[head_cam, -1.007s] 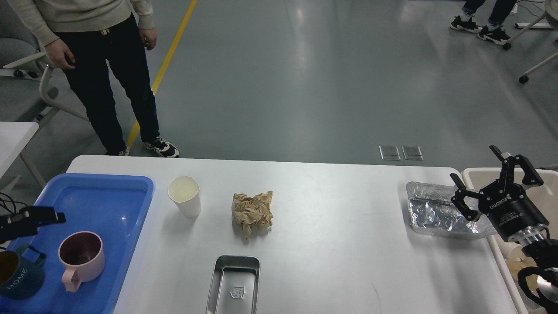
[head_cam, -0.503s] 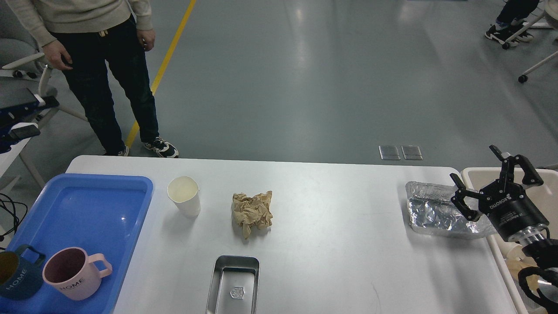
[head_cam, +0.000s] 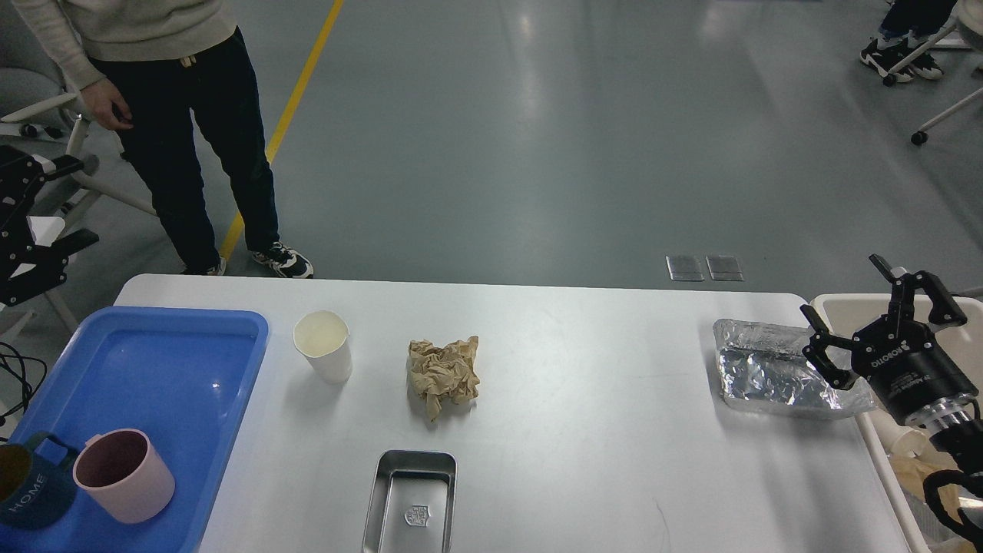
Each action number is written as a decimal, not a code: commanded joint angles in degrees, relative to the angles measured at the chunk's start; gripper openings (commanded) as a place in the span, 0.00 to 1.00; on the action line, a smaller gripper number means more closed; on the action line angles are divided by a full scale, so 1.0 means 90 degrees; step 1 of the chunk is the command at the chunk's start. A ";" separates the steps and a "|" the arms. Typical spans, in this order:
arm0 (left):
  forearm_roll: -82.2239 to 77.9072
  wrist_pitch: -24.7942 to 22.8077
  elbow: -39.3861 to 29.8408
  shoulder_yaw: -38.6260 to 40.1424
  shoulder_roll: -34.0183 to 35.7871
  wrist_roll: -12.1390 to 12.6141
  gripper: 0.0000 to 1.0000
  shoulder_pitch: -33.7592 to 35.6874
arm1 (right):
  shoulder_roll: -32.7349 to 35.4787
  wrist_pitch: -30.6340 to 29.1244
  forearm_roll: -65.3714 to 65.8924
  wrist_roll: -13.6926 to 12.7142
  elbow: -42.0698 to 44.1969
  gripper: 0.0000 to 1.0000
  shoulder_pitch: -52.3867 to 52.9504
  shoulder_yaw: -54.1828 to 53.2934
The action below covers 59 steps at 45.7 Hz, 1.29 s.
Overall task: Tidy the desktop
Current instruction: 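Reach the left gripper to the small metal box and grasp it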
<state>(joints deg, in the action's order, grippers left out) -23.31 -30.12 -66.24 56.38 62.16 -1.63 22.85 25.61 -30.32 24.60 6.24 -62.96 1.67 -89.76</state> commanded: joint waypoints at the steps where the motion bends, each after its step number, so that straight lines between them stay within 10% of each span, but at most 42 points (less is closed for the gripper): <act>1: -0.0154 -0.0022 -0.0150 -0.0151 0.0231 0.0151 0.96 -0.0108 | 0.0006 0.0000 -0.0009 0.0000 0.0003 1.00 -0.0010 0.0003; 7: -0.0797 0.0027 -0.0705 -0.0317 0.0709 0.0532 0.96 -0.0108 | 0.0006 0.0000 0.0001 0.0000 0.0003 1.00 -0.0010 0.0003; 28: -0.4059 0.0632 -0.3167 0.0152 0.1023 0.0484 0.96 -0.0049 | 0.0045 -0.0010 0.0001 0.0000 0.0003 1.00 -0.0058 0.0003; 59: -0.4343 0.0515 -0.3226 -0.0044 -0.0519 0.0611 0.96 -0.0409 | 0.0065 -0.0019 0.0001 0.0000 0.0013 1.00 -0.0068 0.0003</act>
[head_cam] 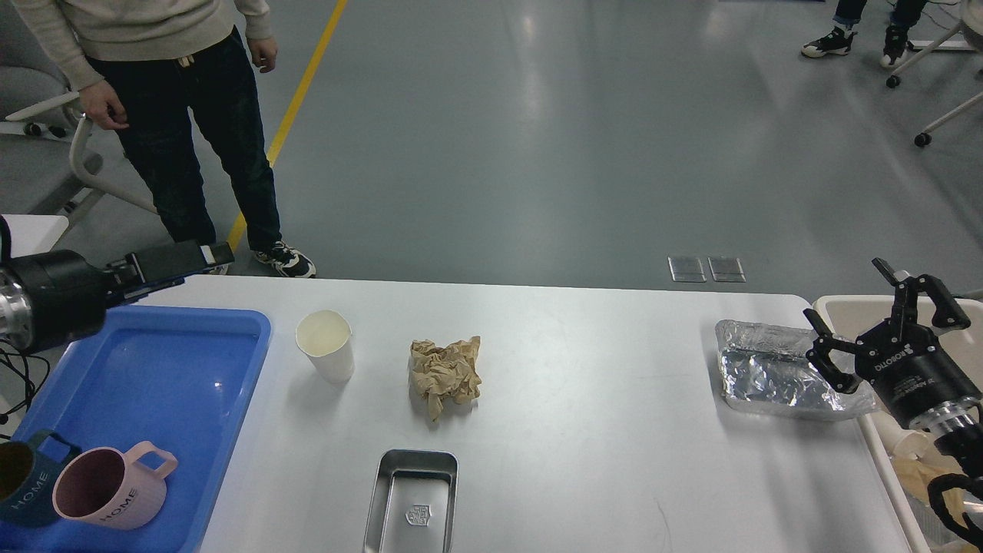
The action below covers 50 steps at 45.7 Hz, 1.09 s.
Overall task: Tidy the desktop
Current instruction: 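Reach the left gripper to the small metal box and grasp it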
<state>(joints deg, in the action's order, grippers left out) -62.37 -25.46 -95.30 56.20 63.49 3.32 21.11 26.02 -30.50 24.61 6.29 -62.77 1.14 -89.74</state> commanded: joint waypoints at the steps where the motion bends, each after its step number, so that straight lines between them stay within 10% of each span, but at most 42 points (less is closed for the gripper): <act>1: -0.0014 -0.0003 -0.0006 -0.0015 -0.0774 0.0090 0.96 -0.0333 | 0.0019 0.0000 0.0000 -0.0005 -0.0017 1.00 -0.0009 0.0000; 20: -0.1547 0.0006 -0.0016 -0.0102 -0.1986 0.0432 0.96 -0.1828 | -0.0020 0.0000 0.0000 -0.0005 -0.0018 1.00 0.0000 0.0029; 50: -0.3334 -0.0003 0.0687 -0.1118 -0.3391 0.0461 0.96 -0.1750 | -0.0030 -0.0010 0.0000 -0.0005 -0.0018 1.00 -0.0058 0.0029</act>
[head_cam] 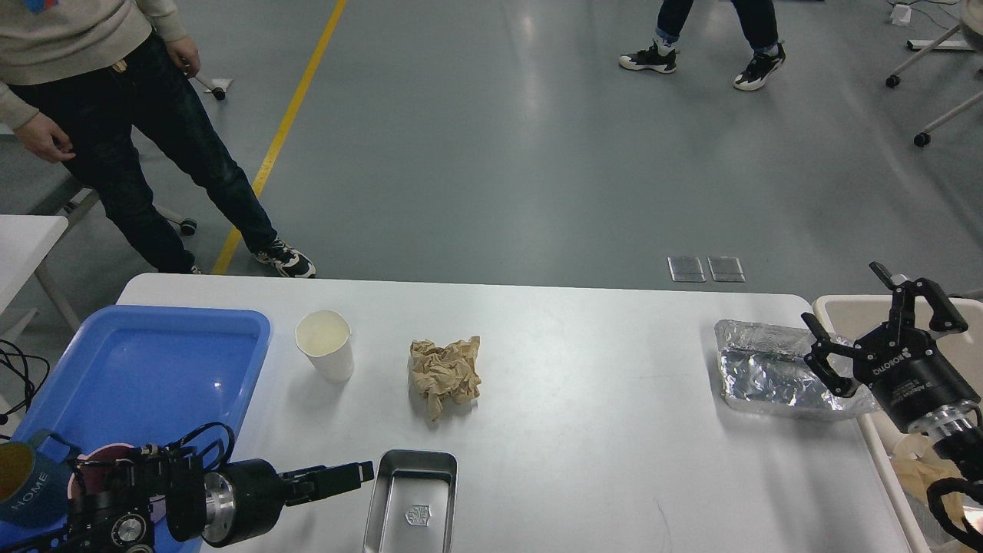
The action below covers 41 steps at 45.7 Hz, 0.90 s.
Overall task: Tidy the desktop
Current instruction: 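Reach the left gripper to the small metal box and grasp it, then lift the metal box with the left gripper over the blue tray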
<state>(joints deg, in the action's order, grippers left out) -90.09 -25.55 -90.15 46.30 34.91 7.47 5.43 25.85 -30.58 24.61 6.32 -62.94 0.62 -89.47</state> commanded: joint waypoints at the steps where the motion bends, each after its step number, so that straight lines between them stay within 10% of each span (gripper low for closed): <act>1: -0.0302 0.0007 0.0144 -0.0018 -0.0284 0.0000 0.96 -0.0008 | -0.0011 -0.0001 0.0000 0.0000 0.0002 1.00 0.0000 0.0000; 9: -0.0712 0.0026 0.0388 -0.0213 -0.0685 -0.0009 0.91 -0.0047 | -0.0001 -0.0001 0.0000 0.0001 -0.0008 1.00 0.0000 -0.0010; 30: -0.1357 -0.0062 0.0652 -0.0301 -0.1125 -0.0039 0.24 -0.0174 | 0.0038 -0.0001 0.0000 0.0001 0.0021 1.00 -0.0010 -0.0030; 41: -0.1328 -0.0267 0.0623 -0.0272 -0.0930 -0.0058 0.09 -0.0242 | 0.0028 0.0009 0.0000 0.0001 0.0031 1.00 -0.0010 -0.0030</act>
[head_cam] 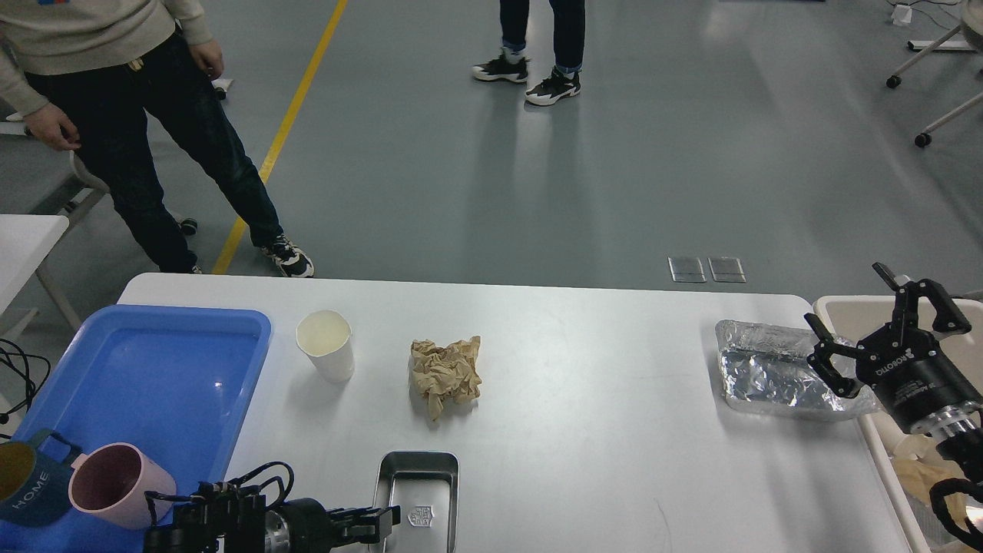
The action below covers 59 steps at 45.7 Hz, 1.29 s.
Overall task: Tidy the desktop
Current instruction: 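Lift the metal box with the left gripper over the blue tray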
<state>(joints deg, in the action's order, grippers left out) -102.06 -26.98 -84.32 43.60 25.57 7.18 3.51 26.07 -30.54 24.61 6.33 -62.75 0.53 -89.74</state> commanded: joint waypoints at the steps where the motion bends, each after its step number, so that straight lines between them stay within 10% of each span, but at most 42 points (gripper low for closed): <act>1: 0.0002 -0.0107 -0.0025 0.0039 0.0127 -0.0046 0.07 -0.0038 | 0.0003 0.0005 0.0000 0.0000 0.0009 1.00 0.0000 0.0000; 25: 0.0002 -0.0273 -0.0689 0.0546 0.0762 -0.0261 0.00 0.0283 | 0.0003 0.0015 0.0000 0.0000 0.0000 1.00 0.0010 0.0000; 59: 0.2179 -0.1171 -0.1803 0.3007 0.4053 -0.0720 0.00 0.0391 | 0.0003 0.0015 0.0000 0.0000 -0.0010 1.00 0.0019 0.0020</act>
<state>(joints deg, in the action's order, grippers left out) -85.61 -35.88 -100.61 66.75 59.85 1.26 7.13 26.21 -30.41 24.61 6.33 -62.76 0.62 -89.71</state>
